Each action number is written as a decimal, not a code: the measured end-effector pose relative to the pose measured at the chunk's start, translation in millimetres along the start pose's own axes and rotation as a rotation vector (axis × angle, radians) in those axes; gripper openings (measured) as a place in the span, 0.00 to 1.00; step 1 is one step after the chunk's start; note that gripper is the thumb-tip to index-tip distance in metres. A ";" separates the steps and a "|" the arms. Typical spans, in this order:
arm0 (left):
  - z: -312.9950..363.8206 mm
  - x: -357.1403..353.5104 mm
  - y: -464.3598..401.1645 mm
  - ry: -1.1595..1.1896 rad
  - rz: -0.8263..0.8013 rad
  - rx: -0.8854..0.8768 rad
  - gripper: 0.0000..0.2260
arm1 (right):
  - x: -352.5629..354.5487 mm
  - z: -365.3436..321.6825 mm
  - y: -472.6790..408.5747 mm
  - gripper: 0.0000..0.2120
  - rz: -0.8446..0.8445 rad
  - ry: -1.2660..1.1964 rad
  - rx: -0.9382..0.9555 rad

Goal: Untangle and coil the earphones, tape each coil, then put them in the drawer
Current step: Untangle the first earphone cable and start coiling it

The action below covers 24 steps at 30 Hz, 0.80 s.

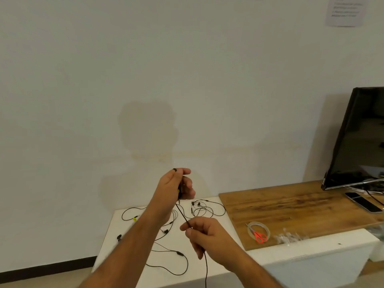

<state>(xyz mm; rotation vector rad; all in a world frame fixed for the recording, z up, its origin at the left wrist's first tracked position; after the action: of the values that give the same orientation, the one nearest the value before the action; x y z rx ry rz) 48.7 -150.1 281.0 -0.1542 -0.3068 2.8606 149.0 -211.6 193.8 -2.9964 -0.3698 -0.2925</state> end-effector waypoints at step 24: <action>-20.8 -49.1 41.1 0.354 -0.435 0.404 0.16 | 73.2 -55.2 -40.9 0.07 0.075 -0.183 0.230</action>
<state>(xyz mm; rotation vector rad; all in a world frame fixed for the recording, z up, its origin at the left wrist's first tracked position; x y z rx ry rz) 88.6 -198.0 255.4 -0.4441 0.2751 2.3460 198.7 -162.5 266.0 -2.8078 -0.2840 0.0308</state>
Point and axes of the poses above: each hand's wrist, its own y-axis away from the middle knuckle, its own x-axis out of the back of the hand, z = x × y, the point moved 7 cm from there along -y, towards the middle knuckle, and after that the axes turned 1 degree about -y, right-handed, at the moved point
